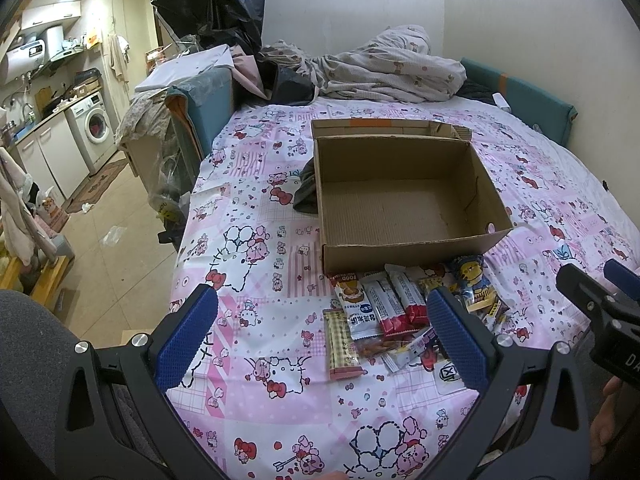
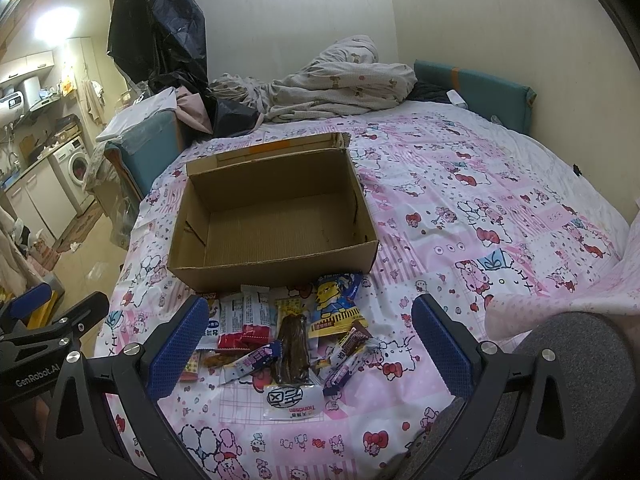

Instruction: Organize snacks

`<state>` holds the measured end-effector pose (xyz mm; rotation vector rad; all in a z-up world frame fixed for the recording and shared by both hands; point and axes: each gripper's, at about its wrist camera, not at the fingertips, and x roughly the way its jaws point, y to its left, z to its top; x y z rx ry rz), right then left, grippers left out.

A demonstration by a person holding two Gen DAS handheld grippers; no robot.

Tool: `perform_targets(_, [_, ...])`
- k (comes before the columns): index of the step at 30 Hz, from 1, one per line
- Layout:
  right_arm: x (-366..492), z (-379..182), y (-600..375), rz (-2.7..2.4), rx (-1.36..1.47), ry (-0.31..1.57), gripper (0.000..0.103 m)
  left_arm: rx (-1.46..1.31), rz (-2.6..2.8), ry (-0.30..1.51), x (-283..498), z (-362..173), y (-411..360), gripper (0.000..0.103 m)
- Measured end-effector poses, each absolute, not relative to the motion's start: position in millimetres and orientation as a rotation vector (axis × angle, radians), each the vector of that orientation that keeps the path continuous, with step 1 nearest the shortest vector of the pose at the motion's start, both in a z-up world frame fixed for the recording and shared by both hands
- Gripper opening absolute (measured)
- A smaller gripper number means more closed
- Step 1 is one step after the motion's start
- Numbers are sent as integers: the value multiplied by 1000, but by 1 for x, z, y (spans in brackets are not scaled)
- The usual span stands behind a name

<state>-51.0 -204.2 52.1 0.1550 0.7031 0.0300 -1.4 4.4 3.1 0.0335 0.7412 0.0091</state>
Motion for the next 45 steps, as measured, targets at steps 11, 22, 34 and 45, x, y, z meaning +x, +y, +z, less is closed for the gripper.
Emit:
perform_targets(11, [-46, 51, -205, 37, 162, 735, 103, 7, 6, 780, 6, 2, 12, 103])
perform_targets(22, [42, 34, -229, 146, 283, 1006, 103, -94, 120, 1122, 93, -37, 53, 102])
perform_targets(34, [73, -21, -251, 84, 365, 1175, 102, -175, 122, 1499, 117, -152, 41, 56])
perform_targets(45, [77, -31, -261, 52, 410, 1190, 102, -116, 47, 1506, 122, -159, 6, 56])
